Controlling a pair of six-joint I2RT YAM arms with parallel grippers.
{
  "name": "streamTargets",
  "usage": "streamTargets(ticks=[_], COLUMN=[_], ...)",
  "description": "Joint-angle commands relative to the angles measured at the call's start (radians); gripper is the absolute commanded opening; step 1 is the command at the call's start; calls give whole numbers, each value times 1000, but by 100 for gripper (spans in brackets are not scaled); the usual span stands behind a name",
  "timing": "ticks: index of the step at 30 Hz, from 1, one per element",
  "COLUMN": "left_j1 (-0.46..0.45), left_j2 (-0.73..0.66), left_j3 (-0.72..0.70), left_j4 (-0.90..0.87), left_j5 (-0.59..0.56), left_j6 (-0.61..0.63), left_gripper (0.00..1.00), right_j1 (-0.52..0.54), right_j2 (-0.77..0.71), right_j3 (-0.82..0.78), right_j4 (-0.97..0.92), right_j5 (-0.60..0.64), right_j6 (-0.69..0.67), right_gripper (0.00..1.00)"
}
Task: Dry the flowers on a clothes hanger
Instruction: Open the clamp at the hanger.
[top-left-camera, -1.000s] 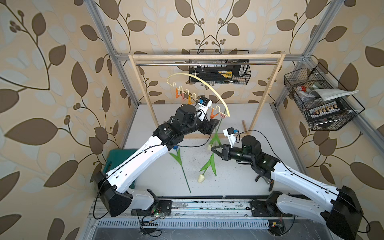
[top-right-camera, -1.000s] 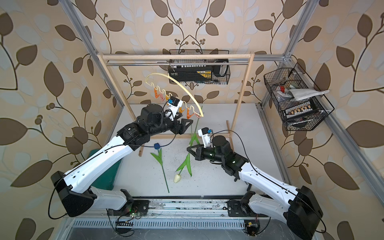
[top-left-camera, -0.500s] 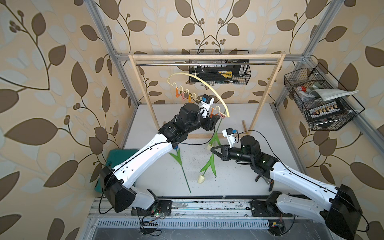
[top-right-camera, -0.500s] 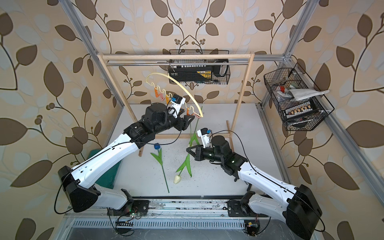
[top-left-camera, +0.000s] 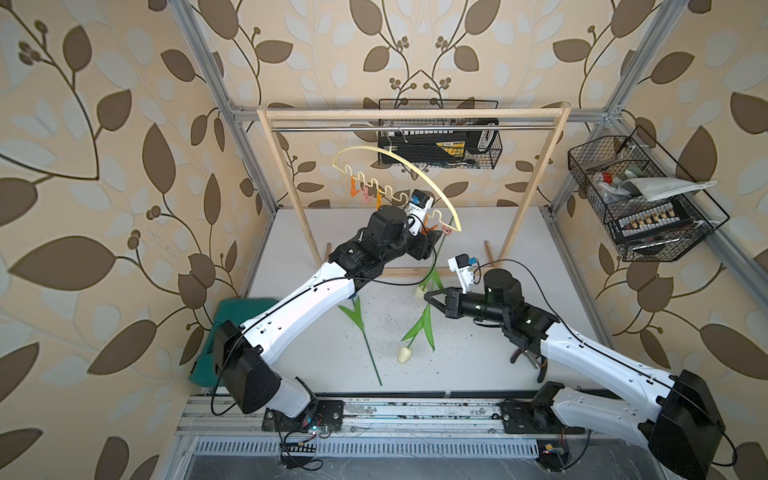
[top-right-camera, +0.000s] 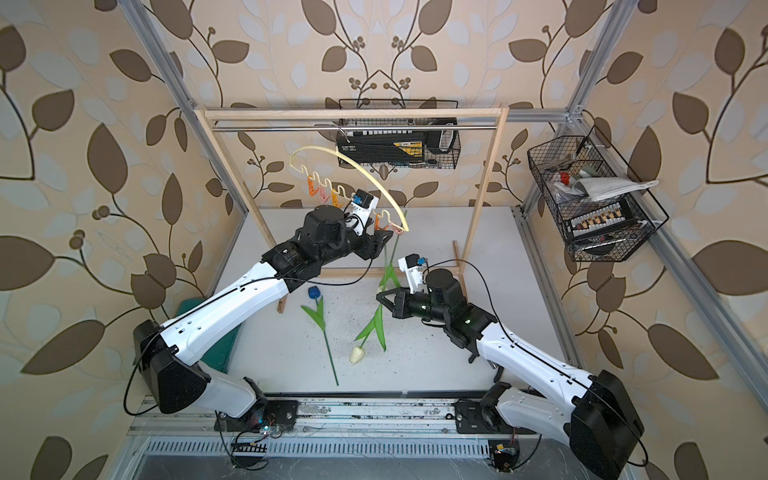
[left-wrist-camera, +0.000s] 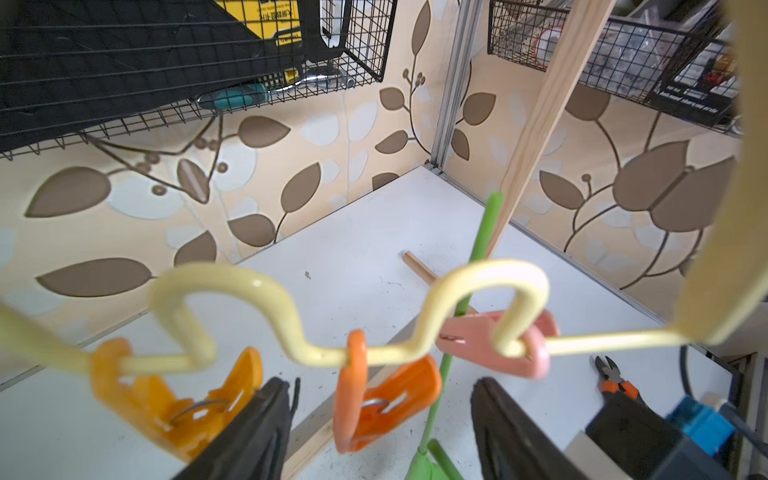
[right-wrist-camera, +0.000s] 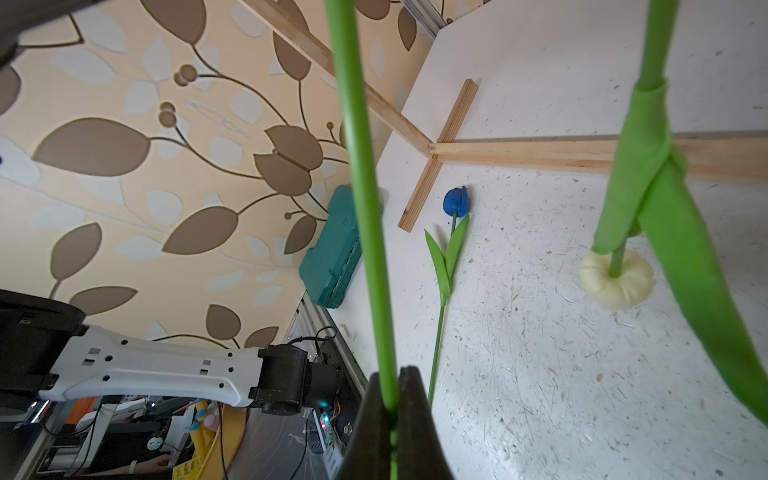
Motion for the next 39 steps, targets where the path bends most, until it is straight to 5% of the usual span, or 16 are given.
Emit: streamTargets(ticks=[1,30,39], left_j1=[-4,-5,-19], left_j2=[5,57,66], left_j3=[34,48,57], left_j4=[48,123,124], left_j5=[-16,-101,-125], left_j6=[22,46,59], left_gripper=[71,69,58], right_j1=[-6,-6,-7], right_j2=[-1,-30,-19], right_j3=[-14,-14,-14], right_j4=[17,16,25], right_j5=[-19,-28,-38], right_j6=[6,31,31], right_gripper=[0,0,0])
